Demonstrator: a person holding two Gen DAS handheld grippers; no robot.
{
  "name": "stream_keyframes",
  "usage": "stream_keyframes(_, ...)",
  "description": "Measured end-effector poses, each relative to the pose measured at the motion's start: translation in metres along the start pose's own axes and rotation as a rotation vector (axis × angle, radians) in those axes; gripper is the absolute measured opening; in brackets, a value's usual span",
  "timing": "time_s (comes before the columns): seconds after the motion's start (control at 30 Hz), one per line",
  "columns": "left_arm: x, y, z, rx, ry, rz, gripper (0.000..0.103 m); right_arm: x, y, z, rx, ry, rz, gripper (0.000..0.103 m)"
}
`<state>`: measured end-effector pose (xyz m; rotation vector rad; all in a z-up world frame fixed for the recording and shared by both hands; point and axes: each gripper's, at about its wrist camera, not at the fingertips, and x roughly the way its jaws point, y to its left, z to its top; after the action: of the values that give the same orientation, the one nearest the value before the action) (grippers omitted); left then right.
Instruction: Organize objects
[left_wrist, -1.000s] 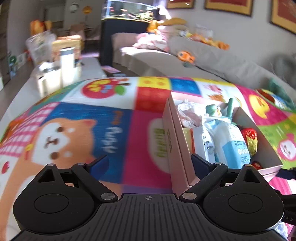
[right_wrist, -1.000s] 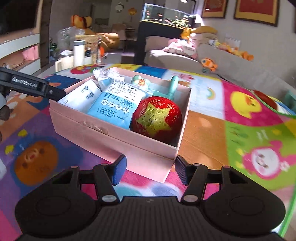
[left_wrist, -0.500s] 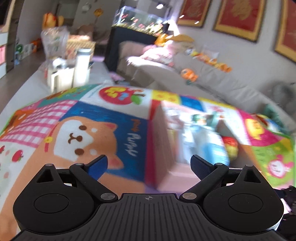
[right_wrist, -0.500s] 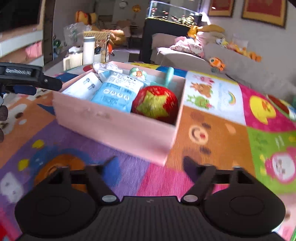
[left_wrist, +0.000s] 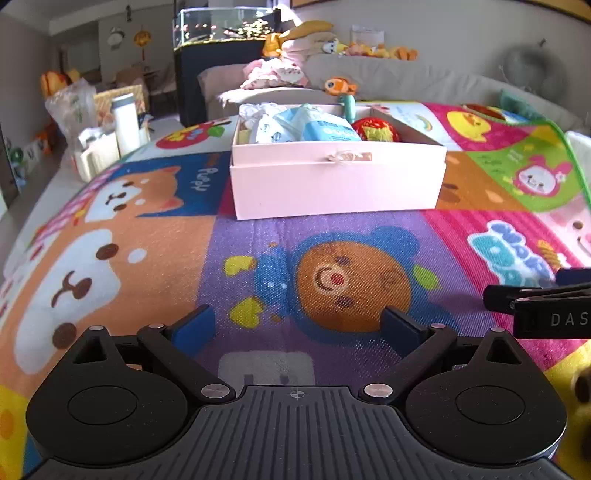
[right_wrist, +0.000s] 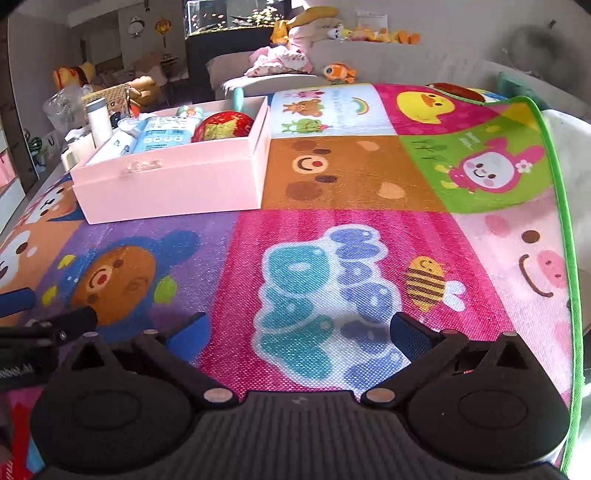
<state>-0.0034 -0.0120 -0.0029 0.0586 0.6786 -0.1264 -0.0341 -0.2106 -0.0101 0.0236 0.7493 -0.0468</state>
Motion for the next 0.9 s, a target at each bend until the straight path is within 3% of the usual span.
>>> stream_keyframes(0.3,-0.0048,0.0013,-0.0049,-0.03,0.001,0.01,0.1,-0.0064,0.0026,-0.0079,0.002,-0.045,-0.021,0.103)
stream_keyframes(0.53,-0.0048,-0.0025,-0.0043,-0.035,0.003,0.035,0.1,-0.0079,0.0075,-0.0093,-0.049,-0.045,0.058,0.103)
stream_keyframes(0.9,-0.0047,-0.0041,-0.0043,-0.03,0.004,0.039,0.1,-0.0039,0.0081,-0.0085,-0.028,-0.056,0.029,0.103)
